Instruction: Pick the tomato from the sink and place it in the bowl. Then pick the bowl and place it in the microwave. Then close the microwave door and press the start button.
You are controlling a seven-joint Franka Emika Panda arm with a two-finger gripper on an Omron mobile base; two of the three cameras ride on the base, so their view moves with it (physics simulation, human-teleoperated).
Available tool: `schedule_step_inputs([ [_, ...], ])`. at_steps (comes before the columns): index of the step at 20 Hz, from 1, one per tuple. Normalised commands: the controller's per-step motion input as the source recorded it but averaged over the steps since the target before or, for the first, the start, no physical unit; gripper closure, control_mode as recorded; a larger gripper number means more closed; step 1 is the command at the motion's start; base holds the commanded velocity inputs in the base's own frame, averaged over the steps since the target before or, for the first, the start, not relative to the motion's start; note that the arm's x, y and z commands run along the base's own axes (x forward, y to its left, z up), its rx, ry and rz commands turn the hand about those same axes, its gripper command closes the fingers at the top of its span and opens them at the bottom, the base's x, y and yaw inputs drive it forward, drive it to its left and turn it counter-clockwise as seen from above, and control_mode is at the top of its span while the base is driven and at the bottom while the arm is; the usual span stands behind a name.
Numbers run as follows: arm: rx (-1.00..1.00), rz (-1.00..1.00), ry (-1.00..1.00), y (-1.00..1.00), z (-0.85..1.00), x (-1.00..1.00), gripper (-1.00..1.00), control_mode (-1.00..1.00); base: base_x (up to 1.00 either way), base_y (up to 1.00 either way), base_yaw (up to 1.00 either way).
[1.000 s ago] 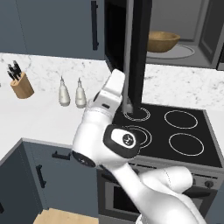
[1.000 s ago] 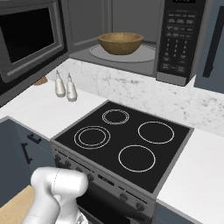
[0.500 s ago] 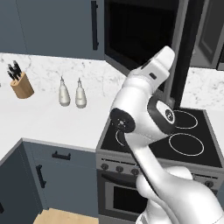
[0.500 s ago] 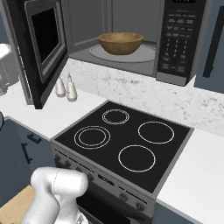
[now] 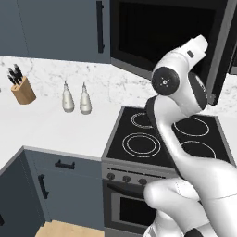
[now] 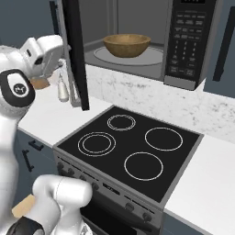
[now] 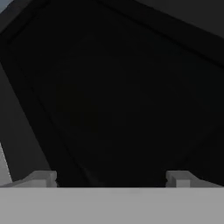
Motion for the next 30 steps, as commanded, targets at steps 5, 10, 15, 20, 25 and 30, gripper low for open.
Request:
schedule_step_inputs([
  [5, 0.08, 0.00, 0.08, -0.46, -0.02, 0.89, -1.00, -1.00, 0.00, 0.00, 0.00],
  [10, 0.08, 0.03, 0.01, -0.51, -0.05, 0.97, -1.00, -1.00, 0.00, 0.00, 0.00],
  [15, 0.08, 0.03, 0.00, -0.51, -0.09, 0.94, -1.00, -1.00, 0.00, 0.00, 0.00],
  [20, 0.08, 0.03, 0.00, -0.52, -0.03, 0.78, -1.00, -1.00, 0.00, 0.00, 0.00],
  [25, 0.04, 0.03, 0.00, -0.40, -0.15, 0.64, -1.00, -1.00, 0.00, 0.00, 0.00],
  [30, 0.07, 0.05, 0.00, -0.18, -0.31, 0.58, -1.00, -1.00, 0.00, 0.00, 0.00],
])
